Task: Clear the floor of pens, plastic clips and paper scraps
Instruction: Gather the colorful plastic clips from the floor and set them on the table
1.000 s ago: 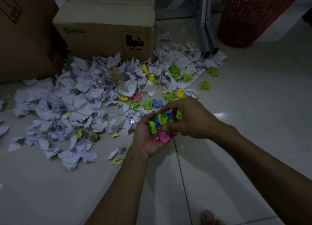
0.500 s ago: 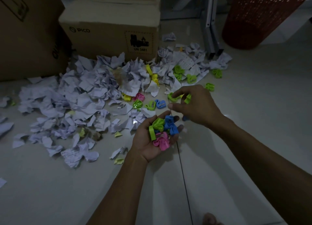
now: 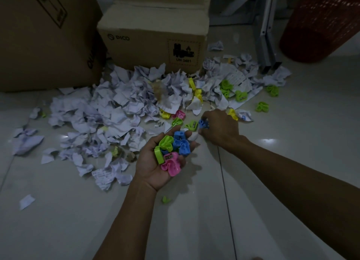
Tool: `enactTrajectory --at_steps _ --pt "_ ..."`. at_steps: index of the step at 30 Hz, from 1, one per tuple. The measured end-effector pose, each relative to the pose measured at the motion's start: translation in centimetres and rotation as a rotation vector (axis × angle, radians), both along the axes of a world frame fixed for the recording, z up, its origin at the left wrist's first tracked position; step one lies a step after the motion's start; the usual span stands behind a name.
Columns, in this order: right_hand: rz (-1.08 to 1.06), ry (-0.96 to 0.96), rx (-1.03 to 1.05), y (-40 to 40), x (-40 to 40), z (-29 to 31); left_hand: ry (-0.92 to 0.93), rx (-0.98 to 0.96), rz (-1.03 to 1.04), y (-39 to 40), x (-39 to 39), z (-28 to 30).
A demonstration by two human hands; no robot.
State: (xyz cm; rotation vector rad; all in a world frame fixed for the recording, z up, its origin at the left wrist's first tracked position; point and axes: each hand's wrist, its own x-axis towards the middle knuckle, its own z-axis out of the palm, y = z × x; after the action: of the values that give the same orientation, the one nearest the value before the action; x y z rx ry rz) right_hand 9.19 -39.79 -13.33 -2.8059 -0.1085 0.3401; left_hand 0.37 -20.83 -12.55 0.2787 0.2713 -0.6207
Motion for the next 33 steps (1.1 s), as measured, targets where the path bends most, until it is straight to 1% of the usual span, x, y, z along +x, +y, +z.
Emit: enactTrajectory --at_steps 2,3,4,5,7,9,11,13,14,16,21,23,25,27,30,33 --pt "-0.057 -0.005 0.064 -0.1 0.0 0.3 0.006 -0.013 0.011 0.5 -0.1 -0.2" --pt "-0.117 -0.006 0.166 -0.3 -0.1 0.5 0.008 -0.035 0.014 0.6 -0.2 -0.3" --pt "-0.214 0.011 0.344 -0.4 -0.2 0.8 0.013 -0.055 0.015 0.7 -0.2 -0.3" --pt "-0.336 0.071 0.59 -0.6 -0.4 1.2 0.021 -0.065 0.018 0.8 -0.3 -0.4" --pt "-0.567 0.314 1.084 -1.0 -0.8 2.3 0.04 -0.06 0.032 0.9 -0.4 -0.6" --pt "-0.673 0.558 1.433 -1.5 -1.4 3.1 0.041 -0.06 0.035 0.8 -0.5 -0.7" --pt "-0.69 0.751 1.739 -2.2 -1.5 3.0 0.05 -0.033 0.039 0.5 -0.6 -0.6" --pt "-0.619 0.898 2.017 -2.6 -1.5 2.2 0.057 0.009 0.044 0.3 -0.6 -0.5" --pt "-0.573 0.938 2.122 -2.7 -1.5 1.7 0.056 0.024 0.047 0.3 -0.6 -0.4" --pt "-0.492 0.969 2.237 -2.8 -1.5 1.0 0.053 0.024 0.05 0.3 -0.6 -0.3" --pt "-0.329 1.048 2.389 -1.8 -1.4 0.3 0.015 -0.118 0.019 1.0 -0.8 -0.7" --pt "-0.33 1.052 2.398 -1.3 -1.3 0.2 0.013 -0.135 0.023 1.2 -0.8 -0.9" --pt "-0.386 1.04 2.344 -1.0 -1.1 0.5 0.016 -0.126 0.036 1.4 -0.9 -1.0" --pt "-0.491 0.976 2.159 -0.6 -0.7 1.0 0.031 -0.086 0.065 1.7 -1.1 -1.2" --pt "-0.622 0.823 1.733 0.3 -0.1 2.1 0.051 -0.043 0.094 2.0 -1.4 -1.4" --pt "-0.616 0.555 1.253 1.0 0.1 2.2 0.067 -0.018 0.103 2.2 -1.5 -1.5"
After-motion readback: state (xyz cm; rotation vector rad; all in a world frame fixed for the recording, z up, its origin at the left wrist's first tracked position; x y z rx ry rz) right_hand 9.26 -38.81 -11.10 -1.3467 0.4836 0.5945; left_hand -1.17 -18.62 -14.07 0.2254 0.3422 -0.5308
